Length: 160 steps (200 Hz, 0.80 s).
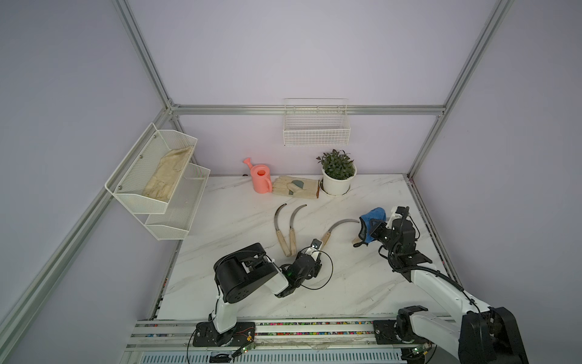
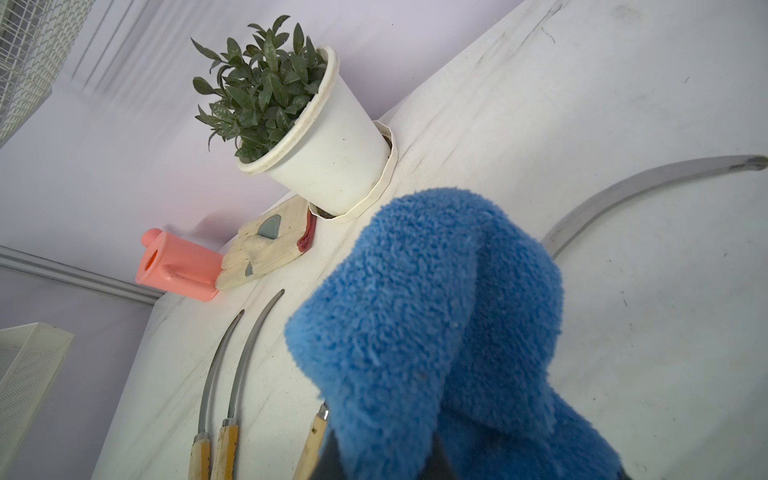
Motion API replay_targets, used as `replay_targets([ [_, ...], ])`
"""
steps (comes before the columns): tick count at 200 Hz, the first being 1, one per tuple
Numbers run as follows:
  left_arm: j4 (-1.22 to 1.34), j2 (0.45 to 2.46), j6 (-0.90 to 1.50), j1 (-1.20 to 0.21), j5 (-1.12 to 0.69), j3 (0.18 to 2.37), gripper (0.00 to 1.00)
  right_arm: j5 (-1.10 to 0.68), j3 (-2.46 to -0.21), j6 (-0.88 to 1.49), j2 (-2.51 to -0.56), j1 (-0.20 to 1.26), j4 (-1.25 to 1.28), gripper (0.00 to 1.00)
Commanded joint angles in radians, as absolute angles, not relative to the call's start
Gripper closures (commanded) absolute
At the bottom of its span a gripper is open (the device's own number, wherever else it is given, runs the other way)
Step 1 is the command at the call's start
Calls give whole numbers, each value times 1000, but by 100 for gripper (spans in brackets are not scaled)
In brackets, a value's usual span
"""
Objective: Wipe small sickles with rags
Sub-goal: Pick up the small sickle from the center of the board.
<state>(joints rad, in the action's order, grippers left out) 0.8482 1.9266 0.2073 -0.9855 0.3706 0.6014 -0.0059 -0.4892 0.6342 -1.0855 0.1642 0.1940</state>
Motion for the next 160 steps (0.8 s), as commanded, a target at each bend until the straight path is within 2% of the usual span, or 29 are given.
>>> replay_targets([
  [1,841,1902,164,-980,362,610,100,-24,-513,599,-1099,217,223,100],
  [43,910,1820,60,-980,402,577,100,5,-560,534,-1131,364,245,100],
  [68,1047,1779,-53,-979,328,514,100,17,-599,482,-1184,457,272,100],
  [98,1012,1724,-78,-976,326,520,100,7,-658,424,-1289,562,311,100],
  [131,1074,1665,-83,-958,268,467,100,-19,-696,420,-1416,601,361,100],
  [160,1085,1612,-70,-921,220,427,100,0,-681,427,-1451,601,404,100],
])
